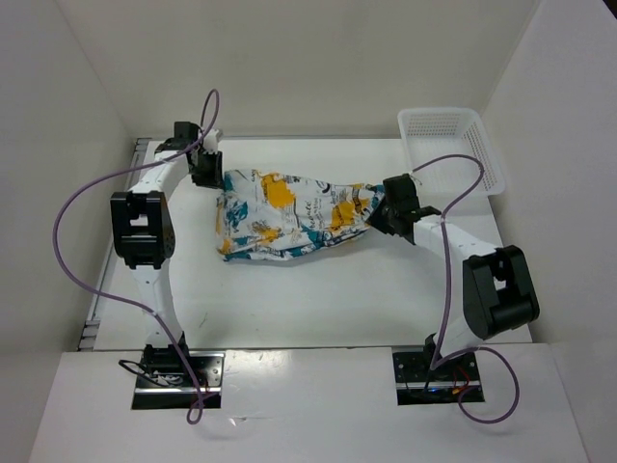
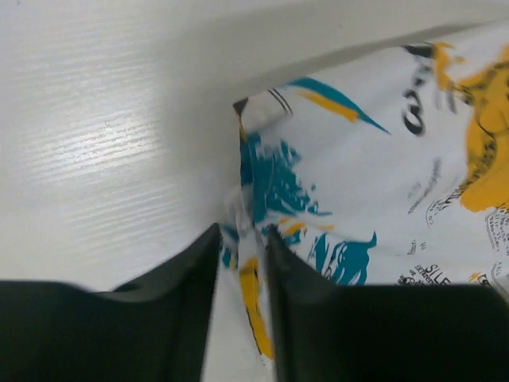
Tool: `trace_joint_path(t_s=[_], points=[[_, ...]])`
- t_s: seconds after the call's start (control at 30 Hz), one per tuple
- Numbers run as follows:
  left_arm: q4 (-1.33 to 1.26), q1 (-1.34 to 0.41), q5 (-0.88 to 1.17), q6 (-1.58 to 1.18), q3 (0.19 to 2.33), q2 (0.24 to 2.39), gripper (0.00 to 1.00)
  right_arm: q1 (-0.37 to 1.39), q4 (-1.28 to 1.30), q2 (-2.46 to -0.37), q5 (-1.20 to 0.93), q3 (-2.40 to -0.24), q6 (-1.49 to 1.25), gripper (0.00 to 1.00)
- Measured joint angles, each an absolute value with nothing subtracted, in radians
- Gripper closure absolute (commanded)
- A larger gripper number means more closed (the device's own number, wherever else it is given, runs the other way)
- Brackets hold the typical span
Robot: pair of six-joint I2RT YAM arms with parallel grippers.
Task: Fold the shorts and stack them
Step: Fold the shorts
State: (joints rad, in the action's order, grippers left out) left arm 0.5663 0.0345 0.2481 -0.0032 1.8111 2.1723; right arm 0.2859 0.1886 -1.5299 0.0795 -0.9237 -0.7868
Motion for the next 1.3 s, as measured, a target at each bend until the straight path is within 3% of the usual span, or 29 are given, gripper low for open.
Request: trace_joint_path(t_s=[0.1,0.23,0.57,0.87,1.0,1.03,1.17,1.3], points=[[0.576,0.031,0.254,-0.002,1.807,2.173,0.38,0.296,0.209,-1.528,0.105,-0.903,-0.788,1.0],[0.584,0.029,0.262,-0.005,1.757,2.153,0.33,0.33,0.237,-1.529,0.14,-0.89,-0.789,1.0],[0.813,0.01,0.328,-0.004,1.495,1.851,0.32,0.356,0.241,-1.529,0.16,-0.89,-0.799,1.0],[0.819,-0.044,0.315,-0.004,1.268,1.85,0.33,0.361,0.241,-1.529,0.17,-0.875,-0.807,1.0],[0.777,-0.069,0.266,-0.004,1.235,1.856,0.43,0.364,0.24,-1.529,0.182,-0.872,-0.808,1.0],[0.773,-0.068,0.253,-0.007,1.23,1.856,0.58,0.364,0.239,-1.527,0.186,-0.868,-0.808,1.0],[0.75,-0.067,0.202,-0.006,1.193,1.855,0.95,0.365,0.241,-1.517,0.203,-0.843,-0.81,1.0],[0.752,-0.058,0.199,-0.005,1.176,1.84,1.0,0.368,0.239,-1.513,0.207,-0.826,-0.811,1.0]])
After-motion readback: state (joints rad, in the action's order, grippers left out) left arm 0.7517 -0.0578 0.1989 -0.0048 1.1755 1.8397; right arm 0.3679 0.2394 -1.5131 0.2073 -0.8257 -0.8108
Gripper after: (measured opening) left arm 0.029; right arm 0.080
